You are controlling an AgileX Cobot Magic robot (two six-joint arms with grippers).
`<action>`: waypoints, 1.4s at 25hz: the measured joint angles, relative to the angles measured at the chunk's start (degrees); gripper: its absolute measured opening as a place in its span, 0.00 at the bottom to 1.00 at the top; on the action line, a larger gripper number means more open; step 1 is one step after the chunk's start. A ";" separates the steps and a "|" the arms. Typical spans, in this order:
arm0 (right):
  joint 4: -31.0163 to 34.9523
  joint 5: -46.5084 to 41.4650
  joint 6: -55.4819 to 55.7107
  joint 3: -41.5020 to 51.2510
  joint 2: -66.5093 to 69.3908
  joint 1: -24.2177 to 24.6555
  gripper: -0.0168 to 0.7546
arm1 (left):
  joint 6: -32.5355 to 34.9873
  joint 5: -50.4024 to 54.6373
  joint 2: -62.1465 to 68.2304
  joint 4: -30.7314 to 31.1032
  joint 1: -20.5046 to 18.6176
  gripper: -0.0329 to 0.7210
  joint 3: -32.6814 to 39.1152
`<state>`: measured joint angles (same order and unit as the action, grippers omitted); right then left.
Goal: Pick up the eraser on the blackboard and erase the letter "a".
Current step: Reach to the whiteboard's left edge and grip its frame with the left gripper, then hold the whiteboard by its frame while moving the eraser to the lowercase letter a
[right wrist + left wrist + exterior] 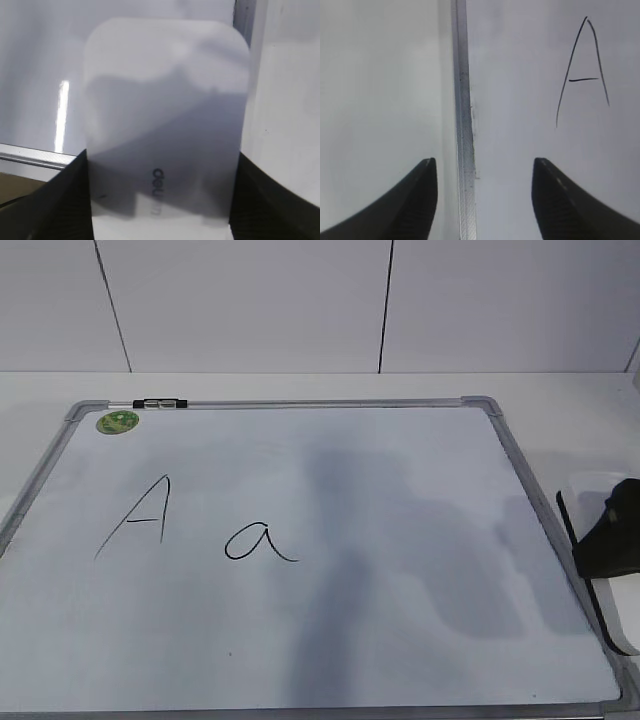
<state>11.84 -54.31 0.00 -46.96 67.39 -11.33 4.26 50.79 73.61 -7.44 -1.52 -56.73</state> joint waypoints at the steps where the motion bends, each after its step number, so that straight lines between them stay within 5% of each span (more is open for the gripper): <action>1: 0.00 0.11 0.00 0.00 0.00 0.00 0.72 | 0.34 0.40 2.32 0.00 0.00 0.62 -0.77; 13: 0.00 0.68 0.00 0.00 0.00 0.00 0.72 | 6.95 1.36 19.91 -3.33 -0.70 0.64 -3.12; 22: 0.00 0.90 0.00 0.00 0.00 0.00 0.72 | 11.26 0.86 25.91 -9.16 -6.15 0.63 -6.77; 35: 0.00 1.61 0.00 0.00 0.00 0.00 0.72 | 12.21 4.59 34.91 -10.05 -6.41 0.42 -16.72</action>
<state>11.84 -52.70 0.00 -46.96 67.39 -11.33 16.47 55.38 108.51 -17.49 -7.94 -73.45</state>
